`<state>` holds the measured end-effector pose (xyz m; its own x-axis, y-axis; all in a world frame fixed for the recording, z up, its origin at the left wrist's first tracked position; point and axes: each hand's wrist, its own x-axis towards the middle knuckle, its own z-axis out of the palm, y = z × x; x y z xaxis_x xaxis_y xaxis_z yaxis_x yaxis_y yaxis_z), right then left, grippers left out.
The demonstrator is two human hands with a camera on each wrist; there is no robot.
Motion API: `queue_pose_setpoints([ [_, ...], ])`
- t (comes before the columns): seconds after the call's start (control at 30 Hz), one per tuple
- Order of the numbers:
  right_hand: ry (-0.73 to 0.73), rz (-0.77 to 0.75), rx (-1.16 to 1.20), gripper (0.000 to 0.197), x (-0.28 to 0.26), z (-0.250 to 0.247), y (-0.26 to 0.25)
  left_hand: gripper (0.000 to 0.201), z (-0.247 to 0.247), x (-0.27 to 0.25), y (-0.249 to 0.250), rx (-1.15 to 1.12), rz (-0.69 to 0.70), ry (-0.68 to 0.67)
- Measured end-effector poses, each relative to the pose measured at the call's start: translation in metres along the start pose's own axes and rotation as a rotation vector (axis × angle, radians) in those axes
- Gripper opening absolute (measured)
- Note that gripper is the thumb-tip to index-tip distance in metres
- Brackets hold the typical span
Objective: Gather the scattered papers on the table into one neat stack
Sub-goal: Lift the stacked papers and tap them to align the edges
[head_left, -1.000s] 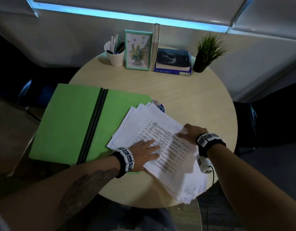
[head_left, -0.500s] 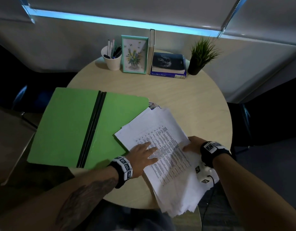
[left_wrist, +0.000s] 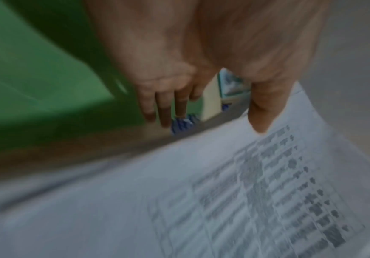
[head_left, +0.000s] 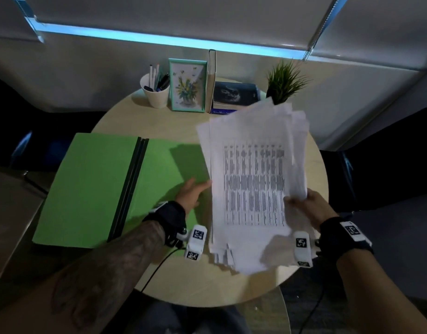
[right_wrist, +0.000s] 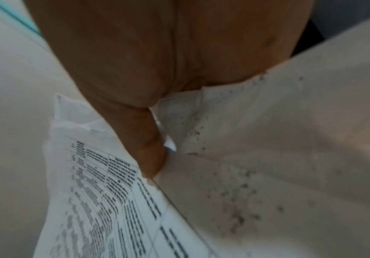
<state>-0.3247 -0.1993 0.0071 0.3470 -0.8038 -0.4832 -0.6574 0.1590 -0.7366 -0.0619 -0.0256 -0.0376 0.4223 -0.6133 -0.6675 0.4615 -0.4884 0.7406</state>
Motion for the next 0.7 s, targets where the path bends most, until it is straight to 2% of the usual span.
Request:
queue_pose_setpoints([
  [0.07, 0.039, -0.050, 0.073, 0.015, -0.008, -0.004, -0.019, 0.063, 0.015, 0.003, 0.018, -0.041, -0.013, -0.156],
  [0.1, 0.054, -0.071, 0.124, 0.009, -0.010, -0.004, -0.026, 0.050, 0.024, 0.005, 0.027, -0.074, 0.036, -0.162],
  [0.17, 0.110, -0.125, 0.217, 0.009, -0.012, -0.001, -0.039, 0.032, 0.039, 0.005, 0.048, -0.043, 0.175, -0.051],
  [0.2, 0.145, -0.167, 0.235, 0.013, -0.014, 0.002, -0.045, 0.032, 0.045, 0.004, 0.058, -0.012, 0.252, 0.000],
  [0.3, 0.237, -0.332, 0.258, 0.025, -0.022, 0.012, -0.063, 0.040, 0.059, -0.003, 0.081, 0.044, 0.488, 0.027],
  [0.43, 0.431, -0.414, 0.333, 0.026, -0.024, 0.019, -0.071, 0.033, 0.069, -0.013, 0.099, 0.064, 0.667, 0.099],
  [0.5, 0.469, -0.377, 0.374, 0.034, -0.022, 0.025, -0.060, 0.034, 0.068, -0.014, 0.094, 0.107, 0.696, 0.138],
  [0.57, 0.473, -0.328, 0.416, 0.049, -0.023, 0.036, -0.046, 0.033, 0.068, -0.011, 0.078, 0.152, 0.645, 0.161],
  [0.63, 0.472, -0.309, 0.448, 0.061, -0.024, 0.046, -0.040, 0.023, 0.072, -0.007, 0.065, 0.225, 0.597, 0.162],
  [0.7, 0.505, -0.319, 0.484, 0.064, -0.021, 0.047, -0.043, 0.012, 0.076, -0.001, 0.062, 0.226, 0.580, 0.175],
])
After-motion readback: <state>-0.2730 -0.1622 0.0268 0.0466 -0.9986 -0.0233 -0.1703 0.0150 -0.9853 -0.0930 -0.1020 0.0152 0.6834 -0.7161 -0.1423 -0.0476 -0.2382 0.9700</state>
